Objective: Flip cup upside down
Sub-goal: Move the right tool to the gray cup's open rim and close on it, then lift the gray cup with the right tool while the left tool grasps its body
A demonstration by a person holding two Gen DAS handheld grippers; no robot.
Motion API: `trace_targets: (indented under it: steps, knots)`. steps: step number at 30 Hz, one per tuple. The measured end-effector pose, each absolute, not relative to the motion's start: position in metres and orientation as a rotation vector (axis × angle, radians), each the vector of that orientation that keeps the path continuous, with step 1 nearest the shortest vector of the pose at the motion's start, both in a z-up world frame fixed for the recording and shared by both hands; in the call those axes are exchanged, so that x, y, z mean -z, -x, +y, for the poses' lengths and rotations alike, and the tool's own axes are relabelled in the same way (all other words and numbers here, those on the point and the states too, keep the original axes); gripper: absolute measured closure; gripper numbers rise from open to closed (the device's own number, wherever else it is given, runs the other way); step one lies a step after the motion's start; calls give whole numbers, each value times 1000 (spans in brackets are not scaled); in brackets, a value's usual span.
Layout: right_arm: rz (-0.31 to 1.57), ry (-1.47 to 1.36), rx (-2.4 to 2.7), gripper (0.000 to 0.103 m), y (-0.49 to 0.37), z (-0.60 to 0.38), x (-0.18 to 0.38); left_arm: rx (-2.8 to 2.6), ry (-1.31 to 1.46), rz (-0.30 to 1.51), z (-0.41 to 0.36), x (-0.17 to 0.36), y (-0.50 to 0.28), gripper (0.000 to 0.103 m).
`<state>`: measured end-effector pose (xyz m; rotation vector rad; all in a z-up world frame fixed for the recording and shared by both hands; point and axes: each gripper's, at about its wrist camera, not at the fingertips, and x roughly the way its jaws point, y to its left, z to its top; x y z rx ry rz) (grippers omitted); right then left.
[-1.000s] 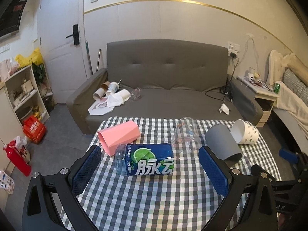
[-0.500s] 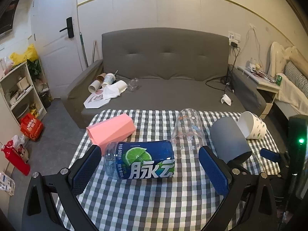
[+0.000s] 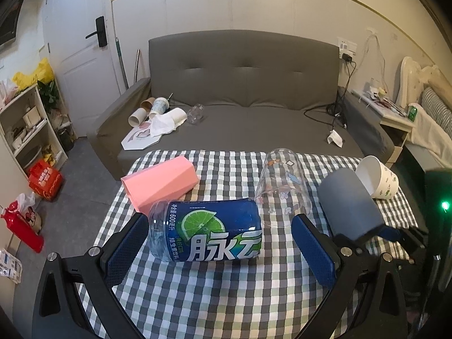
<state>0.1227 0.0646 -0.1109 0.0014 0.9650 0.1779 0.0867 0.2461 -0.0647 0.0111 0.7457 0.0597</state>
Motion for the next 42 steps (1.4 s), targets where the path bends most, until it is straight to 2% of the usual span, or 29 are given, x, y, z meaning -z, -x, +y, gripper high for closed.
trace_targets:
  steps: [12, 17, 22, 23, 26, 30, 35, 42]
  knots:
    - [1071, 22, -151, 30, -54, 80, 111, -99, -79, 723, 237, 62, -71, 0]
    - [1129, -64, -157, 30, -22, 89, 111, -94, -38, 755, 243, 59, -65, 0]
    - [1130, -13, -168, 30, -6, 101, 110, -86, -23, 789, 245, 59, -57, 0]
    - [1136, -11, -172, 29, -7, 101, 110, -86, -27, 792, 244, 58, -56, 0]
    - [1169, -33, -207, 16, -12, 96, 108, -83, -19, 800, 245, 56, -52, 0]
    - [1136, -71, -282, 14, -9, 74, 76, -94, -1, 810, 243, 51, -52, 0]
    - [995, 60, -236, 13, 3, 42, 39, -59, -13, 850, 221, 50, -54, 0]
    - [932, 91, -46, 13, -17, -17, 29, 80, 9, 937, 165, 59, -59, 0]
